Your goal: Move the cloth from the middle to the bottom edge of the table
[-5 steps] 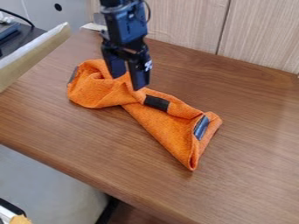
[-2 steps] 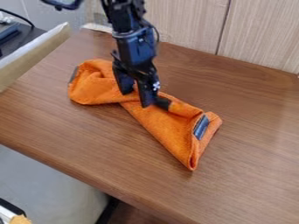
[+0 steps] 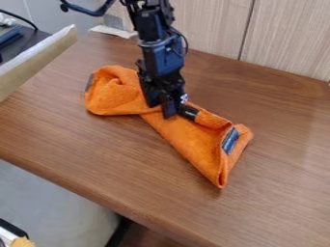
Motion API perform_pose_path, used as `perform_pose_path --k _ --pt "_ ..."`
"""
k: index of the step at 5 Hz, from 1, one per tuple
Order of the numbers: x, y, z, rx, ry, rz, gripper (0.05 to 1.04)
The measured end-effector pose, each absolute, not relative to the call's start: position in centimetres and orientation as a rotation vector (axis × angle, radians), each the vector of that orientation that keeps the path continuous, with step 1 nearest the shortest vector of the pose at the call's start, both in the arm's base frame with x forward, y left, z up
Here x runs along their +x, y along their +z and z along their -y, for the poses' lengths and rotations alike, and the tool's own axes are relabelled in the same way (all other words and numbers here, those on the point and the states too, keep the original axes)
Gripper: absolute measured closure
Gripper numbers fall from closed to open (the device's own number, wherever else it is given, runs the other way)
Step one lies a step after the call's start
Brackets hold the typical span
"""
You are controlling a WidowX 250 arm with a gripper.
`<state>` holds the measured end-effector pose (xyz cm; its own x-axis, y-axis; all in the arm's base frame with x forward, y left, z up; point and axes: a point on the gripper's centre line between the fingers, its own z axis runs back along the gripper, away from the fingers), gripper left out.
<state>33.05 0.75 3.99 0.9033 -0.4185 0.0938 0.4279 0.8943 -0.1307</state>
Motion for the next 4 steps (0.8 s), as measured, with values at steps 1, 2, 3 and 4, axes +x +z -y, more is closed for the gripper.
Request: perform_pose_path --k 1,2,3,4 --pt "33.1 4.0 -0.9 -0.141 -0.434 0.068 0.824" --pt "33.2 4.0 -0.9 -0.144 -0.434 0.070 0.985" --pt "32.8 4.0 -1.2 -0.164 -0.424 0.059 1.026" --pt "33.0 5.8 -1.5 -0.169 -0.429 0.100 1.028"
